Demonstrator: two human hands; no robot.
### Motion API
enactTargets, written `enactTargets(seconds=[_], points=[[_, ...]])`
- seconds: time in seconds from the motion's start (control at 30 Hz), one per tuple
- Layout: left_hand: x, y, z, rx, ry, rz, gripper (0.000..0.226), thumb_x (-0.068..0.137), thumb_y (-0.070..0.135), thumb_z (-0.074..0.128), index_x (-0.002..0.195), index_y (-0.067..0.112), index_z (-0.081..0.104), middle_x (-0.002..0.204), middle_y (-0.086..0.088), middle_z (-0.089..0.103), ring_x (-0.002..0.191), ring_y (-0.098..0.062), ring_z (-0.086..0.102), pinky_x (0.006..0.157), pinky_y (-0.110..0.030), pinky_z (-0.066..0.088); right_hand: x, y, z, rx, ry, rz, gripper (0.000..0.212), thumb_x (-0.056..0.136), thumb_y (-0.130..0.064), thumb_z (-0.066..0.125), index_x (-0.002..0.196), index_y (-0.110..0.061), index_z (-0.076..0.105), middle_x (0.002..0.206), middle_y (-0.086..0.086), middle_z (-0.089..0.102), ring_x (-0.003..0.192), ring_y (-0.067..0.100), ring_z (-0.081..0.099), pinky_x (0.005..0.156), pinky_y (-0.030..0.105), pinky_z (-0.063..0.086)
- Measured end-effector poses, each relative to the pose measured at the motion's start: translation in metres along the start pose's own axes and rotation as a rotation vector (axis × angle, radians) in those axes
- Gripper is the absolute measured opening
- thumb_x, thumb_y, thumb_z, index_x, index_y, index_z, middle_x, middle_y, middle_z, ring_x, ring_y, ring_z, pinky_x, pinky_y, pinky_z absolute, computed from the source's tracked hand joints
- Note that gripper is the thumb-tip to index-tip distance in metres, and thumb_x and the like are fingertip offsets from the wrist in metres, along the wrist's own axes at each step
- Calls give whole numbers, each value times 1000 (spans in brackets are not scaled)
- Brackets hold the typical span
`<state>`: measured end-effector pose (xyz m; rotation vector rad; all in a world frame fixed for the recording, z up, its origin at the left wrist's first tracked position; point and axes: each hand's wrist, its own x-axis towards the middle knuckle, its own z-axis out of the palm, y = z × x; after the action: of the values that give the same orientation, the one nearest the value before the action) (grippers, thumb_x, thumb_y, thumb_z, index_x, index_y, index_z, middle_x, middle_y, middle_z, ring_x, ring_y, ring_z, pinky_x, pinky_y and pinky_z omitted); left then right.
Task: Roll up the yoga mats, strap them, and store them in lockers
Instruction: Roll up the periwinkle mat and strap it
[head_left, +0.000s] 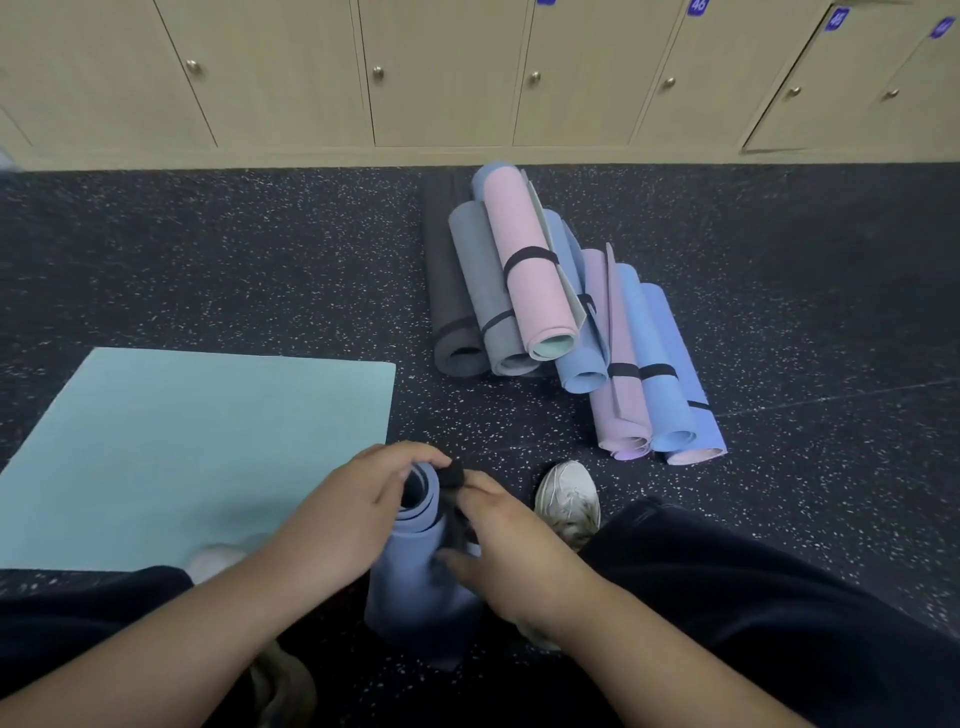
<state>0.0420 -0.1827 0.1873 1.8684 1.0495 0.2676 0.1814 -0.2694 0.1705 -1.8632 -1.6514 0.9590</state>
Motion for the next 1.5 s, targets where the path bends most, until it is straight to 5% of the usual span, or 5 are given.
enactTargets(seconds=[0.3,0.63,0.9,1.33,1.5], points=[[0,7,-17,111,-162,-38,53,99,5,35,116,54,45,55,23,55,47,-2,41,64,-24,48,0,-8,1,-239,176,33,20,90,-24,61,98,-6,64,108,3,48,96,25,56,83,36,41],[9,-6,-25,349,-77,31,56,89,-5,37,129,33,48,99,-1,53,87,-19,51,75,-25,39,3,-18,6,-238,373,-192,12,77,-21,62,70,-12,63,90,0,60,61,19,59,57,26,39],[-2,-2,-12,214,-197,158,63,70,71,43,127,44,36,116,20,46,108,8,43,87,-3,30,5,-4,-3,-48,404,-103,14,77,-16,59,85,-9,70,97,-3,60,84,12,55,72,25,44],[-7,-8,-1,143,-97,126,110,55,51,69,127,68,-13,122,18,39,107,-1,51,93,-17,40,3,-18,-4,305,326,-8,53,86,8,49,134,-13,47,110,-21,39,100,-5,60,81,12,47],[-8,-9,5,297,-64,162,82,59,50,68,133,32,38,112,12,19,102,-6,50,87,-8,33,4,-17,-4,276,336,-22,51,88,4,50,134,-16,48,111,-24,40,100,7,63,90,21,49]])
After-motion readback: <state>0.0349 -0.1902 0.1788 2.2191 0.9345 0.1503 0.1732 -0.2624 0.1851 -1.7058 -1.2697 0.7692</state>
